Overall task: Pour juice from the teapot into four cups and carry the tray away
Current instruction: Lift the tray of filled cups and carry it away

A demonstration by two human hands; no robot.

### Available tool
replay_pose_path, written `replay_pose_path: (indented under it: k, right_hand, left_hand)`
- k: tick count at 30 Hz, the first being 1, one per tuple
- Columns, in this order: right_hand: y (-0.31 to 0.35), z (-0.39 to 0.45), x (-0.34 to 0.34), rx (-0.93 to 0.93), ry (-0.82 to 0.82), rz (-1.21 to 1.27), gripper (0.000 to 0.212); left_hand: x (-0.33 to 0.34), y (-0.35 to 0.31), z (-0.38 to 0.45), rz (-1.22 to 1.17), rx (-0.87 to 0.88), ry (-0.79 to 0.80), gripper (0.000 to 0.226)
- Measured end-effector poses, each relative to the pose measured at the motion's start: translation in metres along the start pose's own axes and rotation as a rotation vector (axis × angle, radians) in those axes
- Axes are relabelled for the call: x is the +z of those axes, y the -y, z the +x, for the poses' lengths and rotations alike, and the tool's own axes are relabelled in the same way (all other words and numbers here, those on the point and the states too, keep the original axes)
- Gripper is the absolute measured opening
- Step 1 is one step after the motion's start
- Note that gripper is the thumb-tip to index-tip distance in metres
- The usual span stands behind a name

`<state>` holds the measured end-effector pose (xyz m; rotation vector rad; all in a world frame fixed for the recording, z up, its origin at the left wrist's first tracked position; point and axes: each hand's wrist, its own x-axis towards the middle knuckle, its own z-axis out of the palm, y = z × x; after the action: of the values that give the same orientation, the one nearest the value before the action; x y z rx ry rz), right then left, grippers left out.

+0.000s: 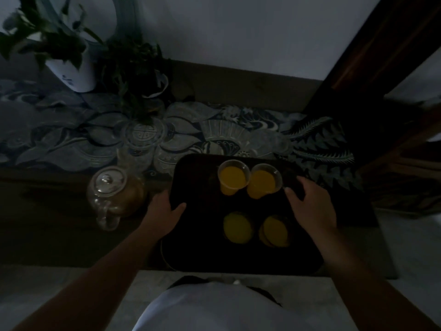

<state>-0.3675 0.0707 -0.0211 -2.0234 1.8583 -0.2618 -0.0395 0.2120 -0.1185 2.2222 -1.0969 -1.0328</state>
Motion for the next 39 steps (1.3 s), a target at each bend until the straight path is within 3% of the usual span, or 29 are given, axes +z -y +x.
replay_pose_path:
  k: [8,14,17,22,32,39]
  right_hand:
    - [-0.100,0.040,0.043,0.319,0.134,-0.013,0.065]
    - [-0.122,0.051,0.067,0.313,0.155,-0.194,0.051]
    - [-0.128,0.057,0.074,0.278,0.139,-0.278,0.048]
    - [-0.138,0.062,0.079,0.222,0.129,-0.255,0.041]
    - [-0.144,0.042,0.077,0.242,0.067,-0.186,0.040]
    - [-0.158,0.000,0.067,0.378,0.094,-0.131,0.040]
  left_hand:
    - [0.008,-0.022,0.013,0.134,-0.239,0.030,0.054]
    - [0.019,-0.024,0.021,0.401,-0.293,-0.085,0.045]
    - [0.026,-0.022,0.023,0.507,-0.273,-0.172,0.044]
    - [0.030,-0.015,0.028,0.490,-0.252,-0.205,0.043]
    - [0.027,-0.015,0.030,0.458,-0.156,-0.183,0.040]
    - [0.026,-0.025,0.027,0.483,-0.064,-0.110,0.040]
